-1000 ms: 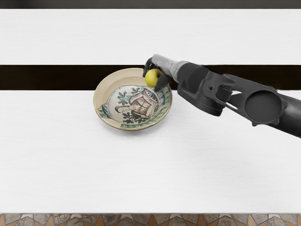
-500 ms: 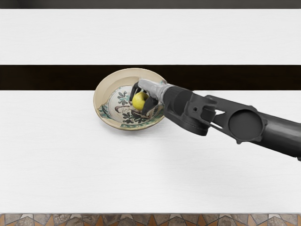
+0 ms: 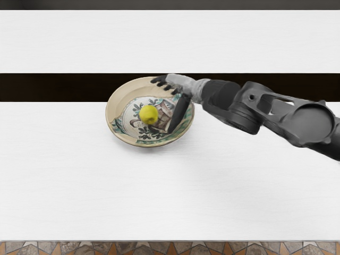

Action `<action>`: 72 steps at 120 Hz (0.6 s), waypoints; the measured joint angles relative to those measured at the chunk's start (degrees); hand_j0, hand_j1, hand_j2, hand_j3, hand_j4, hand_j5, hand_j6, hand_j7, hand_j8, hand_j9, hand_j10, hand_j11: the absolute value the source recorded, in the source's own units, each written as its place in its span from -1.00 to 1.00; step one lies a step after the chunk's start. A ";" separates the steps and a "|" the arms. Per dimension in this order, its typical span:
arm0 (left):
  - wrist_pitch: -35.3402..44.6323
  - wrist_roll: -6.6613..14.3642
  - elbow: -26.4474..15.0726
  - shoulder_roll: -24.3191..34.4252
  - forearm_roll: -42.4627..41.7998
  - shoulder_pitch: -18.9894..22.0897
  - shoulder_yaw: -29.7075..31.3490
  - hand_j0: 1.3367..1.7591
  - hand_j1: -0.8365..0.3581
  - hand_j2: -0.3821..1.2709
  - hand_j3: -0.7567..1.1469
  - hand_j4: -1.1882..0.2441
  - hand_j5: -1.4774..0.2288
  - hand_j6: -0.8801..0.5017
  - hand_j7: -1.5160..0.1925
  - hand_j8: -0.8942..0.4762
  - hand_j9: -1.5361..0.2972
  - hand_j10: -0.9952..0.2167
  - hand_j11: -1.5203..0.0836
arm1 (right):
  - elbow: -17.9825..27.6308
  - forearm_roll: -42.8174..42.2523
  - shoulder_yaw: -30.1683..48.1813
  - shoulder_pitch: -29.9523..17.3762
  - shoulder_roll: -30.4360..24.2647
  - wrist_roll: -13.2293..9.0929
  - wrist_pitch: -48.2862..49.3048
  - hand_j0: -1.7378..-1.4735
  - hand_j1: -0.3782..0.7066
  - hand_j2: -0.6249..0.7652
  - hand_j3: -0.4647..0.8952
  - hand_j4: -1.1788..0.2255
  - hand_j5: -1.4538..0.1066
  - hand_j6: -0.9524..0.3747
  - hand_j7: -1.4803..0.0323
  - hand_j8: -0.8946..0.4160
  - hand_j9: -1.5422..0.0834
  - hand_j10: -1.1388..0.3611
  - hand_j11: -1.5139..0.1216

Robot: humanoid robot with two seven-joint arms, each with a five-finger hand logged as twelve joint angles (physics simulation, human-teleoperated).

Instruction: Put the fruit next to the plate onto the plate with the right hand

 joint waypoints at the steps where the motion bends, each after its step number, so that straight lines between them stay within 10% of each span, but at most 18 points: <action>1: 0.00 0.00 0.00 0.00 0.00 0.00 0.00 0.52 0.49 -0.48 -0.21 0.32 0.36 -0.08 0.40 -0.05 0.33 0.24 0.50 | 0.13 1.09 0.41 0.00 -0.59 0.00 0.95 -0.35 -0.71 -0.12 -0.32 0.55 0.67 0.34 0.76 0.26 0.71 0.38 0.66; 37: 0.00 0.02 -0.22 0.00 0.01 0.07 -0.03 0.52 0.49 -0.48 -0.21 0.32 0.36 -0.08 0.40 -0.05 0.33 0.24 0.50 | -0.34 46.96 8.11 -0.95 -24.72 0.00 32.00 -0.39 -0.83 -0.11 -0.32 0.61 0.77 0.37 0.87 0.30 0.81 0.45 0.76; 72: -0.44 0.02 -0.50 0.00 0.15 -0.70 -0.09 0.52 0.49 -0.48 -0.21 0.32 0.36 -0.08 0.40 -0.05 0.33 0.24 0.50 | -0.36 57.14 8.50 -1.74 -32.00 0.00 34.47 -0.39 -0.86 -0.11 -0.32 0.63 0.80 0.38 0.89 0.31 0.83 0.47 0.79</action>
